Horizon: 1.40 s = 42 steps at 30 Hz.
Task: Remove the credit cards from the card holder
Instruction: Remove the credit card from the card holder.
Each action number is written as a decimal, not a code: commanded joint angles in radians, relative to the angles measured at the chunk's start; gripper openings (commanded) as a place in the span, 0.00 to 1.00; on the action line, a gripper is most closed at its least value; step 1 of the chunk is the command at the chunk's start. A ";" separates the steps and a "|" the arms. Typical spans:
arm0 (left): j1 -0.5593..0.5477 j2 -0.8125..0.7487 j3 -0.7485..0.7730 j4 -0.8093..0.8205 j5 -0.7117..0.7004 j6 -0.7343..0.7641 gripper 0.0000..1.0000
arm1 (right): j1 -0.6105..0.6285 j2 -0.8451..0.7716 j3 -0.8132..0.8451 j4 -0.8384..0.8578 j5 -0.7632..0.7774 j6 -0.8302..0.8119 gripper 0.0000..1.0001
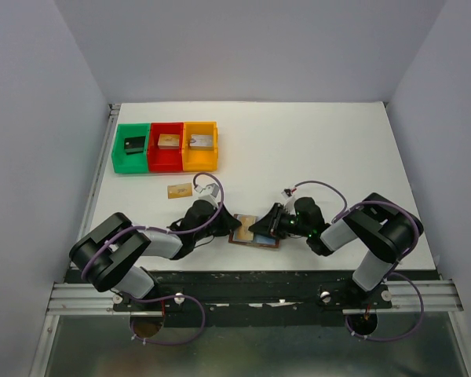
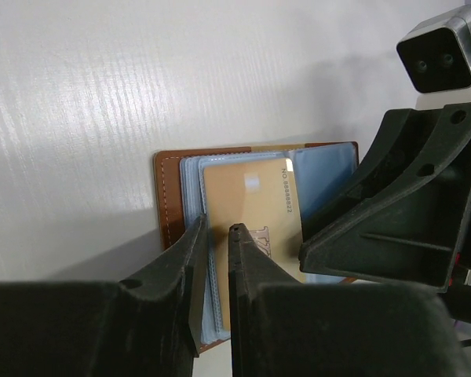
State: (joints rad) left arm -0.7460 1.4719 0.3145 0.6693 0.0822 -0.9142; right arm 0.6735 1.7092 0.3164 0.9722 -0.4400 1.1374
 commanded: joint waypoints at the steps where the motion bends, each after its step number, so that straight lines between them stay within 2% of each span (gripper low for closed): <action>1: -0.010 0.013 -0.022 -0.043 0.025 -0.006 0.22 | -0.003 0.007 -0.013 0.062 0.006 -0.004 0.27; 14: -0.010 0.024 -0.020 -0.054 0.021 -0.015 0.11 | -0.011 -0.042 -0.025 0.008 0.014 -0.030 0.01; 17: -0.010 0.021 -0.022 -0.056 0.018 -0.015 0.11 | -0.014 -0.071 -0.017 -0.038 0.011 -0.053 0.00; 20: -0.010 0.022 -0.020 -0.057 0.018 -0.014 0.10 | -0.015 -0.111 0.012 -0.153 0.011 -0.105 0.00; 23: -0.010 0.031 -0.017 -0.065 0.016 -0.014 0.00 | -0.014 -0.155 0.050 -0.285 0.017 -0.175 0.00; 27: -0.010 0.047 -0.011 -0.057 0.022 -0.014 0.00 | -0.014 -0.183 0.073 -0.365 0.023 -0.209 0.01; 30: -0.010 0.057 -0.008 -0.057 0.025 -0.018 0.00 | -0.015 -0.180 0.081 -0.360 0.012 -0.208 0.08; 36: -0.012 0.067 -0.015 -0.042 0.030 -0.034 0.00 | -0.014 -0.145 0.070 -0.261 -0.008 -0.151 0.37; 42: -0.010 0.085 -0.029 -0.007 0.044 -0.054 0.00 | -0.014 -0.085 0.058 -0.156 -0.020 -0.085 0.47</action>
State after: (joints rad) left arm -0.7483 1.5139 0.3134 0.7090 0.0921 -0.9588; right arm 0.6594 1.5799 0.3733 0.7067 -0.4427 1.0088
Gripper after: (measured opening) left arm 0.023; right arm 0.461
